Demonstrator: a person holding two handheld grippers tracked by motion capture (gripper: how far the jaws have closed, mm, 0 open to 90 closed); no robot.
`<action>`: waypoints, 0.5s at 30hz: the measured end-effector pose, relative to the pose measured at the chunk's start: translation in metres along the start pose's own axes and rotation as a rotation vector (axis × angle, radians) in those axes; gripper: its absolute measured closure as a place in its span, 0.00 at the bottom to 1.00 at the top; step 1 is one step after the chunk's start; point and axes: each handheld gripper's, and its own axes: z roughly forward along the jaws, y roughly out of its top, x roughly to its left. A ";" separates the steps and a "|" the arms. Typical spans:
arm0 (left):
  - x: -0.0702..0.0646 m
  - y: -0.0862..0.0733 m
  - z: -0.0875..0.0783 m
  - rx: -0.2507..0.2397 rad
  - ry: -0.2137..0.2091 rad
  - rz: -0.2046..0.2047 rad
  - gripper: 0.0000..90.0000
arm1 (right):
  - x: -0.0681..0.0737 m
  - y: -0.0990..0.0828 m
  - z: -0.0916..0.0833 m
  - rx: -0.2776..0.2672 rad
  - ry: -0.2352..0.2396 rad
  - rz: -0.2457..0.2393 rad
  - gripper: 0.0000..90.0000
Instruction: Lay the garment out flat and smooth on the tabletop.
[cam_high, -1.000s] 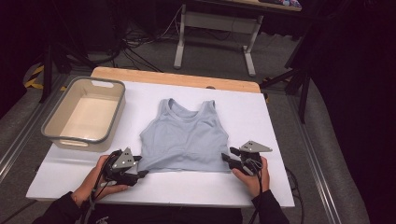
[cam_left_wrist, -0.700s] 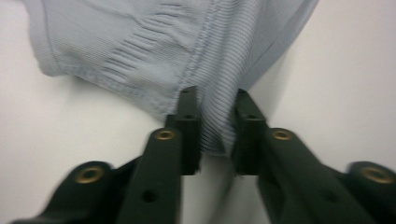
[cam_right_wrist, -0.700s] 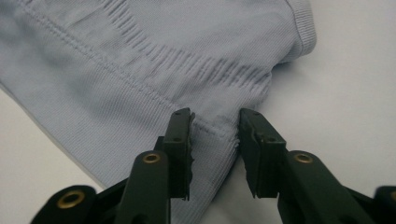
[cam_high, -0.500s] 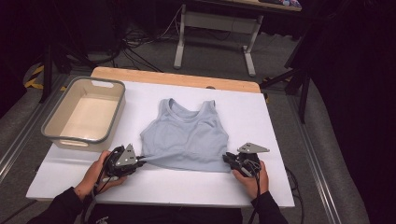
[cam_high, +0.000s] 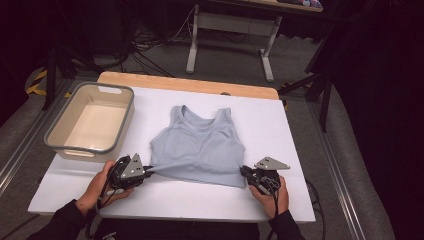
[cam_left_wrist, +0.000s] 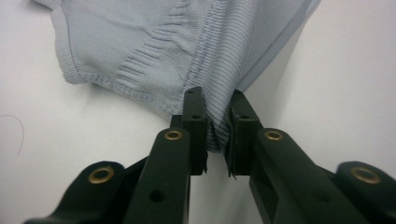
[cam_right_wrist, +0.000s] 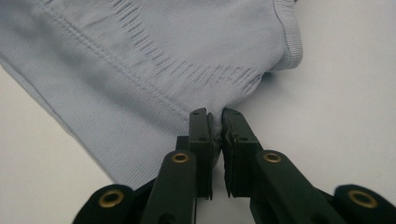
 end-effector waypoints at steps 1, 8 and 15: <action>0.000 0.000 -0.001 -0.011 -0.003 -0.005 0.85 | 0.000 -0.001 -0.001 -0.001 -0.001 0.003 0.91; 0.002 0.004 -0.013 -0.115 -0.028 -0.016 0.71 | -0.004 0.000 -0.006 -0.040 -0.026 -0.016 0.90; 0.005 0.012 -0.026 -0.209 -0.042 -0.044 0.59 | -0.011 0.018 -0.008 -0.116 -0.041 -0.054 0.92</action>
